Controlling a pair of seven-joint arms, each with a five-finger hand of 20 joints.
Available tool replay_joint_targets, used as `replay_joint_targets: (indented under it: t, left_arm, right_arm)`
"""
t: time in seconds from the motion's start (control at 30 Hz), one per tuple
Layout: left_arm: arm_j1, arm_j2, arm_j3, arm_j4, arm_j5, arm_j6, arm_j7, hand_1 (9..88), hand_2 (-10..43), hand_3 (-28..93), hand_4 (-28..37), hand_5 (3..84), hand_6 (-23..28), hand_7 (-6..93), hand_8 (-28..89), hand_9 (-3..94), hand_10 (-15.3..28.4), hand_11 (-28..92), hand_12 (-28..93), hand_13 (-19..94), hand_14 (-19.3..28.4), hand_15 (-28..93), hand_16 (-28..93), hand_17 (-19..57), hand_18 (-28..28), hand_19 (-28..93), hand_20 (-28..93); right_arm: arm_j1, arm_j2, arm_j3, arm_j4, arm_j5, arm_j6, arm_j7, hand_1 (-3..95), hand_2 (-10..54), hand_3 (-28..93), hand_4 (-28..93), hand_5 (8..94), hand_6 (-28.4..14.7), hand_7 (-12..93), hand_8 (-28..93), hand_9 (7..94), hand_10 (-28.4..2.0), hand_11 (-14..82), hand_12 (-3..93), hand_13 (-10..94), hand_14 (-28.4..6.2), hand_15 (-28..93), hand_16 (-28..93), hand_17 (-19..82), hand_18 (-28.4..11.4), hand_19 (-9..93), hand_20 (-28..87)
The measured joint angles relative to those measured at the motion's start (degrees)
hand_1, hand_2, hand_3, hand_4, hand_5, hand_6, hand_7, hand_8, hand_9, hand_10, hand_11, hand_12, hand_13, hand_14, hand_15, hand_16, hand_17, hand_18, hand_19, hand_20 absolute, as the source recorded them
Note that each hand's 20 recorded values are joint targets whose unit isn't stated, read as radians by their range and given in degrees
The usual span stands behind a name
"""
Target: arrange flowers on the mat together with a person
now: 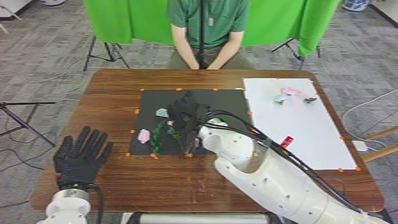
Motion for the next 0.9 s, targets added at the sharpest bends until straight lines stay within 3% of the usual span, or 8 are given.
replay_joint_targets:
  t: [0.3,0.5,0.67,0.9]
  left_arm:
    - [0.0,-0.06,-0.06,0.00,-0.34,0.00,0.02,25.6,13.3,76,-28.3,42.2,7.7,15.9,-12,36.9,13.6,23,5,28,14.4,27,-9,-7.5,16.0,41,9]
    - [0.1,-0.21,-0.09,0.00,-0.35,-0.04,0.01,25.6,13.2,76,-28.3,42.1,7.8,15.9,-12,36.8,13.6,23,5,28,14.4,27,-9,-7.5,16.0,41,9]
    - [0.2,-0.48,-0.26,-0.05,-0.35,-0.26,0.00,25.5,13.0,76,-28.3,42.1,7.9,15.7,-12,36.8,13.7,22,5,28,14.3,27,-9,-7.5,16.0,41,9]
    - [0.9,-0.65,-0.91,-0.22,-0.68,-0.61,0.47,23.9,13.9,75,-28.3,42.1,7.7,15.5,-12,36.9,13.8,22,5,28,14.0,27,-9,-7.1,15.8,40,9]
  right_arm:
    - [-1.4,0.2,1.5,-1.4,-0.2,-4.2,-0.5,51.3,-9.1,75,-28,60.7,2.2,27,-10,59.6,-9.0,13.0,14.9,45,-12.0,19,21,9,-18.4,43,10]
    - [-3.1,0.4,3.7,-3.6,1.6,-5.1,0.2,47.2,-8.9,79,-28,56.3,1.8,25,-17,57.0,-9.9,13.2,14.9,43,-12.8,19,21,8,-18.9,44,10]
    - [-6.2,1.2,8.6,-8.8,8.6,-4.9,1.6,43.9,-7.3,79,-28,54.6,1.2,24,-17,56.6,-10.1,12.7,14.5,44,-13.1,19,21,9,-19.1,44,10]
    - [-13.1,3.1,21.0,-19.6,30.9,-5.2,7.1,40.1,-5.9,78,-28,50.7,0.2,22,-16,53.1,-10.7,11.0,13.7,42,-14.6,16,19,10,-18.8,44,10]
